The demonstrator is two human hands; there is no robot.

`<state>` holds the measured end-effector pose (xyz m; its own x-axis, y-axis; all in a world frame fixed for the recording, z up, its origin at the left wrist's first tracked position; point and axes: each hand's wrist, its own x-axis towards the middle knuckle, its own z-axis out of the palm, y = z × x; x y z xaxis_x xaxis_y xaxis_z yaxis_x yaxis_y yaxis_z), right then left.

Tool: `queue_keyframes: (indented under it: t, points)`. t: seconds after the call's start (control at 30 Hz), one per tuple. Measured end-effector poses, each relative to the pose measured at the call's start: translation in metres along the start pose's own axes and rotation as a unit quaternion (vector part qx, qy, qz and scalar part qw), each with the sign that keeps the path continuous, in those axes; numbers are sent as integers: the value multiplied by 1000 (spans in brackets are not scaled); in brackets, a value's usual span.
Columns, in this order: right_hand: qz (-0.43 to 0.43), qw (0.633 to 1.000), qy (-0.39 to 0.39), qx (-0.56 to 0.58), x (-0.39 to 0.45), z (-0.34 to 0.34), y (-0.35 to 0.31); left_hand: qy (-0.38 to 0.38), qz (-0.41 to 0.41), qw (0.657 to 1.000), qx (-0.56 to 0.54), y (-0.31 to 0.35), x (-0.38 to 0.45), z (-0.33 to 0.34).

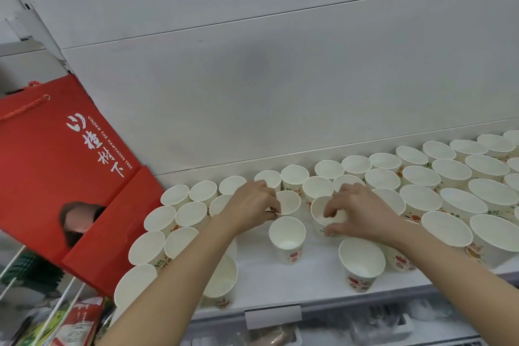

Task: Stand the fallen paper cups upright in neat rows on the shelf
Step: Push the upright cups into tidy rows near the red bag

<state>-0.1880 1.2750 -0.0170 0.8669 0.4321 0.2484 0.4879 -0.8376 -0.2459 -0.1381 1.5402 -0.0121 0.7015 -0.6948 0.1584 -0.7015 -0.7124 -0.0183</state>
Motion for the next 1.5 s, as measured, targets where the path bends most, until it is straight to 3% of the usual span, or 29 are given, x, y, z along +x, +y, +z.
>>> queue_keyframes:
  t: [0.13,0.33,0.5,0.57,0.7,1.1,1.2,1.3,1.4,1.5]
  points:
    - [-28,998,2,-56,-3,11,-2,12,-19,1000,16,-5,-13,-3]
    - [-47,998,25,-26,9,16,-28,-37,-87,995,30,2,-22,-12]
    - [-34,999,12,-26,28,24,-32,-2,-94,988,-125,16,-40,-30]
    - [-20,999,7,-33,34,25,-33,-44,-70,985,-154,29,-45,-34]
    - [-20,999,-2,-48,44,26,-42,-58,-85,991,-85,47,-46,-29]
    - [-21,999,-27,-34,41,24,-39,-44,-121,991,-46,42,-67,-33]
    - [-11,999,34,40,35,15,-30,-46,-130,990,-44,40,-70,-35]
    - [28,990,136,30,25,0,-5,-40,-134,989,-52,38,-73,-36]
    - [87,994,71,-17,21,-11,15,-43,-134,989,-37,39,-74,-35]
    - [82,995,-9,-52,26,-11,17,-38,-153,987,-19,39,-74,-34]
